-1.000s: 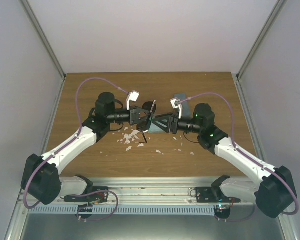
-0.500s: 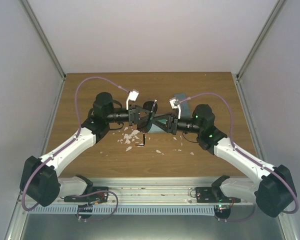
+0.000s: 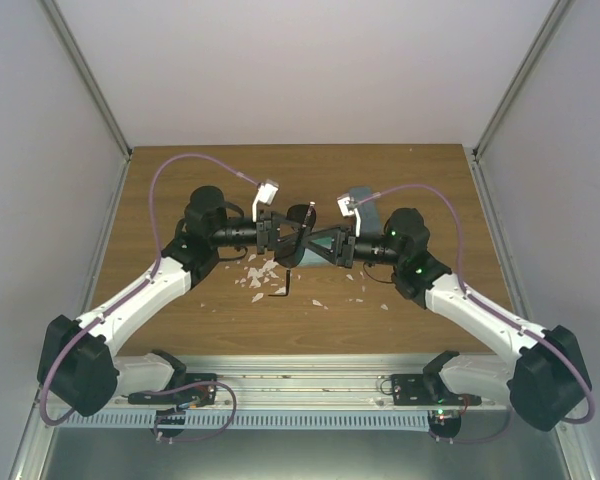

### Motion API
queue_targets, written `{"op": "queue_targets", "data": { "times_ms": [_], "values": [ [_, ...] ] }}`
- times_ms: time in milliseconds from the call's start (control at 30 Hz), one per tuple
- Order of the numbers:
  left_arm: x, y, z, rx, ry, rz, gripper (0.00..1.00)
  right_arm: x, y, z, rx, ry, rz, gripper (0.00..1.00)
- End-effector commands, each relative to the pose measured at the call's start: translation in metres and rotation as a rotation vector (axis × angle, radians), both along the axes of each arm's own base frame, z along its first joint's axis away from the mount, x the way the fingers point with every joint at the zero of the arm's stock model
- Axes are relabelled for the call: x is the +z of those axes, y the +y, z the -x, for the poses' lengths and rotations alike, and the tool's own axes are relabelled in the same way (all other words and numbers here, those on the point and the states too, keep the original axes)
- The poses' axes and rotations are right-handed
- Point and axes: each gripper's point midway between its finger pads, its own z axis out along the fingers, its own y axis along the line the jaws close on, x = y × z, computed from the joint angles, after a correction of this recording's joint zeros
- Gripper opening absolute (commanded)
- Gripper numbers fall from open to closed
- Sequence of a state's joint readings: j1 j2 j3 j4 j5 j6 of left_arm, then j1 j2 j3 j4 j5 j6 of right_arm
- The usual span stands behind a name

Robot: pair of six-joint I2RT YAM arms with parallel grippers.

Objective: Organize the sunglasses
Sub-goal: Pick up the sunglasses from the center of the board.

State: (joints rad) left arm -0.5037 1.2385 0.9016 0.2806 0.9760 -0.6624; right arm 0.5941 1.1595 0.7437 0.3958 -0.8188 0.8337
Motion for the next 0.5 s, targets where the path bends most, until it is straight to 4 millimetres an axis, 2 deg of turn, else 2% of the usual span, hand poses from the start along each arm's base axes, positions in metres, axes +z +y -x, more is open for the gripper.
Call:
{"op": "queue_targets", "data": {
  "times_ms": [0, 67, 100, 367, 467],
  "values": [
    [0.02, -0.001, 0.015, -0.044, -0.092, 0.045, 0.0, 0.011, 0.004, 0.009, 0.058, -0.006, -0.047, 0.09],
    [0.021, -0.001, 0.015, -0.043, -0.093, 0.045, 0.01, 0.013, 0.004, 0.01, 0.061, -0.001, -0.057, 0.01],
    [0.02, -0.001, 0.015, -0.043, -0.089, 0.043, 0.03, 0.015, 0.003, 0.01, 0.059, 0.0, -0.061, 0.01],
    [0.02, 0.007, 0.002, 0.073, -0.1, -0.006, 0.35, 0.035, -0.005, 0.015, 0.025, -0.016, -0.104, 0.0],
    [0.025, 0.012, 0.001, 0.107, -0.129, -0.011, 0.41, 0.042, -0.008, 0.016, 0.014, -0.02, -0.117, 0.01]
  ]
}}
